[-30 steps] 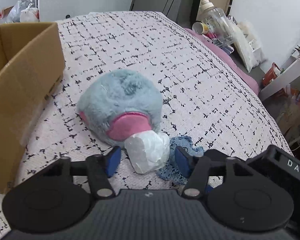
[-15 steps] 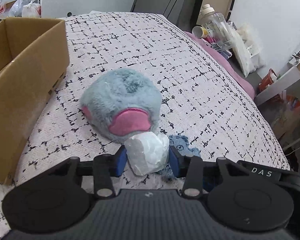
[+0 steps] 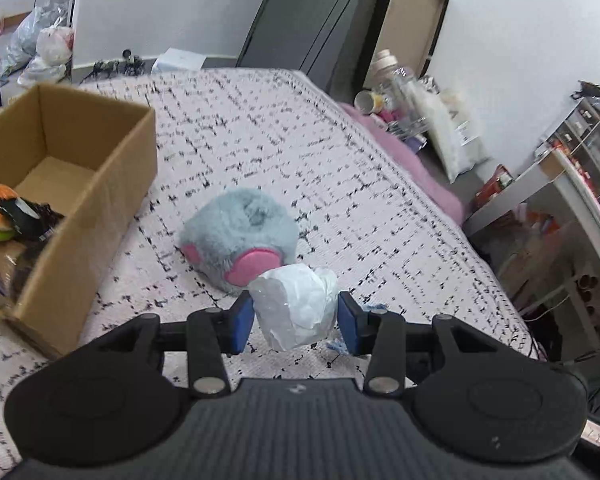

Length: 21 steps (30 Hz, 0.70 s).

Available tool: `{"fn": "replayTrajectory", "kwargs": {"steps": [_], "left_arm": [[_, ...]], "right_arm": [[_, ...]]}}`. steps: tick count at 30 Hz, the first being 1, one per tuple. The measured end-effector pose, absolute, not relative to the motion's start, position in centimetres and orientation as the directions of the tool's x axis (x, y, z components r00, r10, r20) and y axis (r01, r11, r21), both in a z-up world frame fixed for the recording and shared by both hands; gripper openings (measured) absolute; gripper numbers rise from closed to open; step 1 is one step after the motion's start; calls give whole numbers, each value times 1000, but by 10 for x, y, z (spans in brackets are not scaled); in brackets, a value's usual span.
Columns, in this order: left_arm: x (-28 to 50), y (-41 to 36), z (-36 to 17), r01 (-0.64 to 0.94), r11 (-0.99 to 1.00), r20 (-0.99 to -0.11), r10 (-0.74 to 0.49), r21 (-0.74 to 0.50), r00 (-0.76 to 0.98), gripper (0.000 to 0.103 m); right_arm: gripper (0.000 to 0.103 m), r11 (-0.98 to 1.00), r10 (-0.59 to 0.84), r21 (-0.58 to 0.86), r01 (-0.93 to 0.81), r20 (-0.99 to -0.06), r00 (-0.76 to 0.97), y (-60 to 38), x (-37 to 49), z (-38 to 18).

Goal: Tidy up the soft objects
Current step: 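Close the left tool on the tissue bundle while the right tool grasps the blue plush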

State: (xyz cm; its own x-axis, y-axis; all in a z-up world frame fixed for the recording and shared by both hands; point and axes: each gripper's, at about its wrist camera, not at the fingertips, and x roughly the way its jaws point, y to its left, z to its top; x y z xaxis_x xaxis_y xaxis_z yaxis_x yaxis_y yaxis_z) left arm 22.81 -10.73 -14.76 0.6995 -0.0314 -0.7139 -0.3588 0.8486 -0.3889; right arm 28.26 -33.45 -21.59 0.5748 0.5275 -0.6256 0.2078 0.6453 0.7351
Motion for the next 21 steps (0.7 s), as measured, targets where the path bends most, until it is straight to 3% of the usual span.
{"fn": "replayTrajectory", "kwargs": {"steps": [21], "left_arm": [[163,-57,-82,-343,840,-651,-16,-420,759,43]], "right_arm": [[4,664,505,743,82,-526,684,-300,218,-124]]}}
